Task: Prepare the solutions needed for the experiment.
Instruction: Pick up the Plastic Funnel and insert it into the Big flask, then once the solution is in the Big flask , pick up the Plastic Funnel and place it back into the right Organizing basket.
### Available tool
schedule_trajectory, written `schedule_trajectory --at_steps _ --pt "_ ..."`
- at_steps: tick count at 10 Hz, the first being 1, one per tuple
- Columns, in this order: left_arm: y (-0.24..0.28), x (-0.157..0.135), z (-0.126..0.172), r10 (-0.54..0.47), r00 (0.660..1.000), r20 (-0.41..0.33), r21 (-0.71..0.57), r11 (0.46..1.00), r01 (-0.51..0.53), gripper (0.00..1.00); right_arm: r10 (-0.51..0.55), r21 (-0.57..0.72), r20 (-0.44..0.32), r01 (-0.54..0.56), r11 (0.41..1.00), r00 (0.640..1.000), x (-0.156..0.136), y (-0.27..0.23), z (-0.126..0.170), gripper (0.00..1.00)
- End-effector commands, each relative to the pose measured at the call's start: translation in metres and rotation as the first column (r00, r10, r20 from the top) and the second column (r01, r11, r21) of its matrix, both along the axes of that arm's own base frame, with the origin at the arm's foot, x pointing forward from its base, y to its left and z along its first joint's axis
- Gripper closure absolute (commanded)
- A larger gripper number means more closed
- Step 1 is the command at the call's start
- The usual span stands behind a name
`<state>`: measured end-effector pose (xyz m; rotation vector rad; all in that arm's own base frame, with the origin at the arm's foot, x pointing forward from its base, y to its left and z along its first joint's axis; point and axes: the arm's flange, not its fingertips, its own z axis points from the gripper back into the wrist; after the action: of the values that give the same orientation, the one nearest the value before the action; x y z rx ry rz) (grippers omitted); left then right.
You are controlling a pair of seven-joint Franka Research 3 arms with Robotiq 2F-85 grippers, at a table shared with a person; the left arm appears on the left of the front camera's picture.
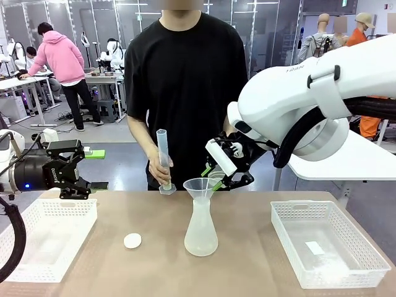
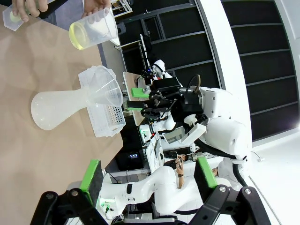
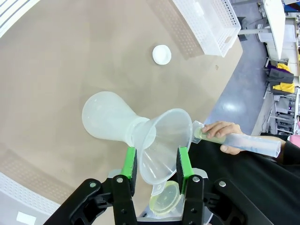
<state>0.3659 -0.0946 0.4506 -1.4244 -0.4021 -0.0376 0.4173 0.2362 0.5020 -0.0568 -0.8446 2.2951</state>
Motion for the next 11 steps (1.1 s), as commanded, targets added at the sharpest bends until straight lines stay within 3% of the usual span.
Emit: schedule_trajectory --at_steps 1,2,3,11 --pt "-0.003 0.000 0.003 0.003 1.000 -0.008 -0.023 1.000 -0.003 0.00 -0.031 -0.044 -0.025 0.030 0.999 0.999 -0.011 -0.020 -0.002 0.56" --pt "-0.003 0.000 0.003 0.003 1.000 -0.008 -0.023 1.000 -0.003 0.00 -0.040 -0.055 -0.038 0.038 0.998 0.999 -0.019 -0.035 0.000 0.56" --pt "-0.003 0.000 0.003 0.003 1.000 -0.008 -0.023 1.000 -0.003 0.00 -0.007 -0.010 -0.007 0.007 1.000 1.000 -0.002 -0.009 -0.002 0.56" --pt "-0.003 0.000 0.003 0.003 1.000 -0.008 -0.023 1.000 -0.003 0.00 -0.007 -0.010 -0.007 0.007 1.000 1.000 -0.002 -0.009 -0.002 0.56"
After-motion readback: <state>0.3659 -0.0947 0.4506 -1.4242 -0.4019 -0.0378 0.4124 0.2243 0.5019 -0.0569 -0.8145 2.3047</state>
